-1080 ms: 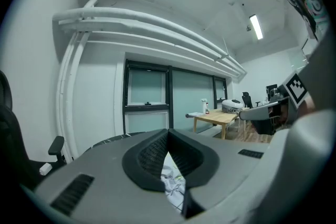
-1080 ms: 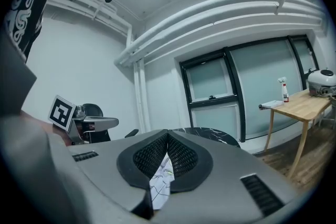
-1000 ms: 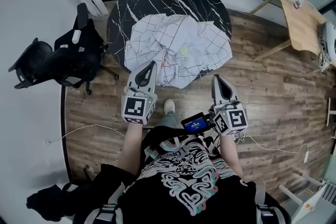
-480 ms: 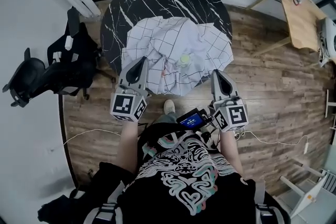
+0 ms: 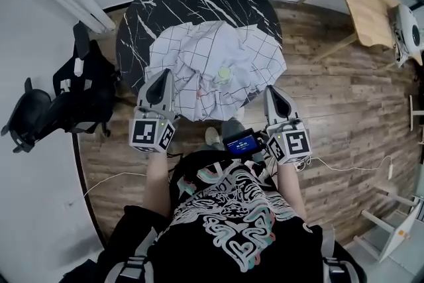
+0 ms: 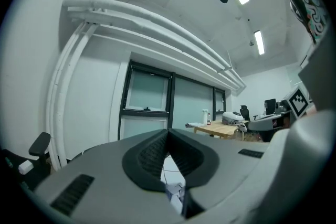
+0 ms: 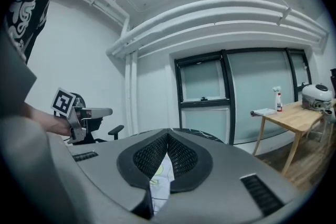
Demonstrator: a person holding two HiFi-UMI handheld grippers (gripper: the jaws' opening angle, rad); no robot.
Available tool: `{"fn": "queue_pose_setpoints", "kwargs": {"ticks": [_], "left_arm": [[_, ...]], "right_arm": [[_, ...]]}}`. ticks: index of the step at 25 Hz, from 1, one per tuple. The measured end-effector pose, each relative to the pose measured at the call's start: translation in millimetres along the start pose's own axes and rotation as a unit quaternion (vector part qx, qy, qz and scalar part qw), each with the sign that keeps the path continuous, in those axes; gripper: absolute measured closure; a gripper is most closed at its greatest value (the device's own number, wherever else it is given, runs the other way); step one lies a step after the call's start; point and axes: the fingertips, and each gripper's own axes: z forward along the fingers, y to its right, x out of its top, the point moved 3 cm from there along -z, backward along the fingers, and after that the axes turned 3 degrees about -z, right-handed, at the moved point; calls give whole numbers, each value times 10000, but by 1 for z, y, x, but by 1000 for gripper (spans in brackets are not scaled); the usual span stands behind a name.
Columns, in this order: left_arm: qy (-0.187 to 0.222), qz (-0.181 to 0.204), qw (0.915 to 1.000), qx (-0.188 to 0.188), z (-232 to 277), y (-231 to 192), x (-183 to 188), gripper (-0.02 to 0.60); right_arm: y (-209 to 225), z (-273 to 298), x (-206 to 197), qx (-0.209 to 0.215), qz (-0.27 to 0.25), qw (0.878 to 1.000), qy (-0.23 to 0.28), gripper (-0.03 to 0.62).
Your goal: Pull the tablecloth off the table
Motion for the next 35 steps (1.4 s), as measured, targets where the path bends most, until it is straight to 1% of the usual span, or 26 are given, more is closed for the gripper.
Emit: {"fn": "queue_pose_setpoints", "kwargs": {"ticks": [2, 6, 13, 19, 23, 25, 29, 31, 35], "left_arm": [[-40, -3, 10000, -50, 4, 0, -2, 566], [-156, 139, 9998, -64, 7, 2, -7, 566], [-431, 308, 9984, -176, 16, 5, -16, 560], [-676, 422, 9966, -200, 23, 3, -27, 558], [-920, 561, 9939, -255, 28, 0, -40, 558], [-1046, 594, 9923, -291, 32, -1, -48, 526], [-1289, 630, 9890, -350, 39, -3, -65, 508], [-1356, 615, 9878, -449, 43, -2, -72, 485], [-1555, 688, 9834, -628, 49, 0, -84, 445]], "right_arm": [[1, -1, -3, -11, -52, 10000, -21, 582], [4, -4, -8, -34, -52, 9999, -95, 582], [13, 0, -13, -9, 158, 9998, -103, 582], [22, 7, -22, -50, 87, 9995, -285, 582], [17, 18, -36, 269, -68, 9986, -456, 580], [15, 26, -45, 419, -97, 9974, -569, 580], [13, 39, -64, 581, -153, 9946, -846, 577], [17, 44, -71, 621, -145, 9935, -946, 549], [26, 52, -82, 654, -72, 9919, -1088, 531]]}}
